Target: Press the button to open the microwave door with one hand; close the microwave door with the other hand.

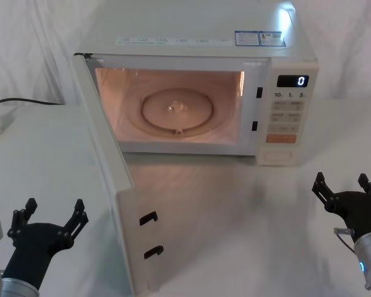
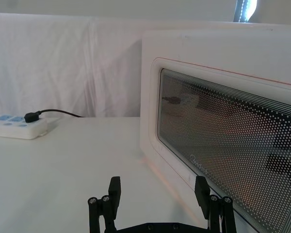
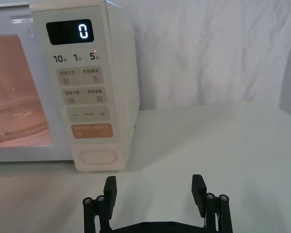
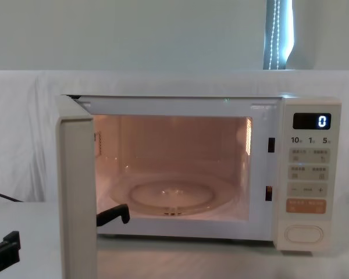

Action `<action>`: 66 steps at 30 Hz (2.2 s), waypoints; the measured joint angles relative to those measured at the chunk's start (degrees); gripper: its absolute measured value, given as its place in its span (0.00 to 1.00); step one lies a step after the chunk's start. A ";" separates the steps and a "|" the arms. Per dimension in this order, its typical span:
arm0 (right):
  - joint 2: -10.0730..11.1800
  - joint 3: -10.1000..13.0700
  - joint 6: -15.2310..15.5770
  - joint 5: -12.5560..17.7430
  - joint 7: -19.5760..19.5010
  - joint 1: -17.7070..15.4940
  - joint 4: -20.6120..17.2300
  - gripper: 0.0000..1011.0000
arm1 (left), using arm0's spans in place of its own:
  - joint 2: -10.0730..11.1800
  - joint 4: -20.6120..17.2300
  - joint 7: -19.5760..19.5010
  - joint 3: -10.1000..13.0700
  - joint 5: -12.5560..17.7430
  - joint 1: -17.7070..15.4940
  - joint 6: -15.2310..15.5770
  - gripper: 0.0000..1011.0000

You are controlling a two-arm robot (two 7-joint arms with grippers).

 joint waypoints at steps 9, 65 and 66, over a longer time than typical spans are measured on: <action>0.00 -0.03 0.01 0.00 0.03 0.00 0.00 0.99 | 0.00 0.00 0.00 0.00 0.00 0.00 0.00 0.99; 0.00 -0.02 0.00 0.00 0.02 0.00 0.00 0.99 | 0.00 0.00 0.00 0.00 0.00 0.00 0.00 0.84; 0.00 -0.02 0.00 0.00 0.02 0.00 0.00 0.99 | 0.00 0.00 0.00 0.00 0.00 0.00 0.00 0.84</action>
